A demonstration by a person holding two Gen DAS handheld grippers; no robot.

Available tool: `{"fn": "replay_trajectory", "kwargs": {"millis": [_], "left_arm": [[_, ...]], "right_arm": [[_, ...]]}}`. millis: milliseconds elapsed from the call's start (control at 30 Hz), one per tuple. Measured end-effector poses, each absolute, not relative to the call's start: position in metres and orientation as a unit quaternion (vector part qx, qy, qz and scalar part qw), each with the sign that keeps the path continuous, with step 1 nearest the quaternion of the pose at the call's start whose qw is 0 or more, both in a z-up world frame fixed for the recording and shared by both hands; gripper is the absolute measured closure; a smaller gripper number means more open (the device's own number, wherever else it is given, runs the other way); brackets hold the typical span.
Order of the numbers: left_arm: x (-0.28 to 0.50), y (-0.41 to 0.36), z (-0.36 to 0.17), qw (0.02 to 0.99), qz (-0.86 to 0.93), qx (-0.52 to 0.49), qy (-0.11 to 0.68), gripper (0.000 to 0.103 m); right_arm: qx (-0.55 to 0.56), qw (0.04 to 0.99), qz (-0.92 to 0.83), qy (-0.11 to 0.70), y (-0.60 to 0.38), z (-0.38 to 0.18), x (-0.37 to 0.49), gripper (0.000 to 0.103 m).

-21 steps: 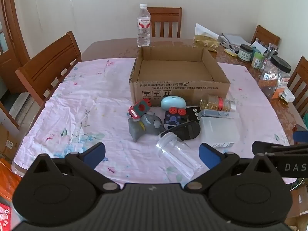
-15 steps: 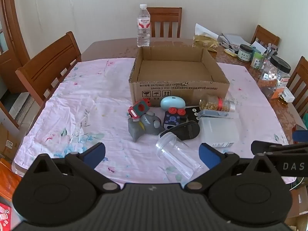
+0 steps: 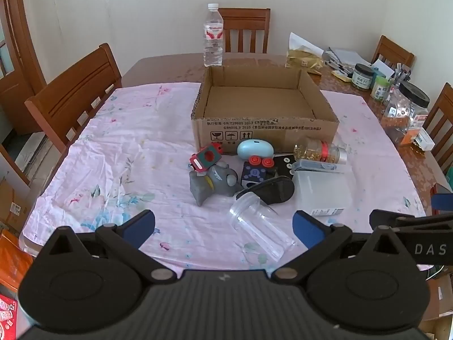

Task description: Organize rigid objects

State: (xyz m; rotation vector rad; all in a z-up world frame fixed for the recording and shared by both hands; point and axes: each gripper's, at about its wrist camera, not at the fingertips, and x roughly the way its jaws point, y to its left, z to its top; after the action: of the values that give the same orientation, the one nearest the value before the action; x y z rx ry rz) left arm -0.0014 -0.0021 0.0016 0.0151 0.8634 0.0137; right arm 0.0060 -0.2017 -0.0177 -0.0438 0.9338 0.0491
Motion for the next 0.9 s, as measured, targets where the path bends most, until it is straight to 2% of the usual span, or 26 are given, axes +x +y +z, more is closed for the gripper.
{"fn": "replay_trajectory", "kwargs": {"millis": [900], "left_arm": [[-0.0027, -0.0070, 0.0049, 0.909, 0.006, 0.006, 0.417, 0.000]], "right_arm": [[-0.020, 0.893, 0.026, 0.449, -0.2064, -0.0154, 0.0057, 0.000]]}}
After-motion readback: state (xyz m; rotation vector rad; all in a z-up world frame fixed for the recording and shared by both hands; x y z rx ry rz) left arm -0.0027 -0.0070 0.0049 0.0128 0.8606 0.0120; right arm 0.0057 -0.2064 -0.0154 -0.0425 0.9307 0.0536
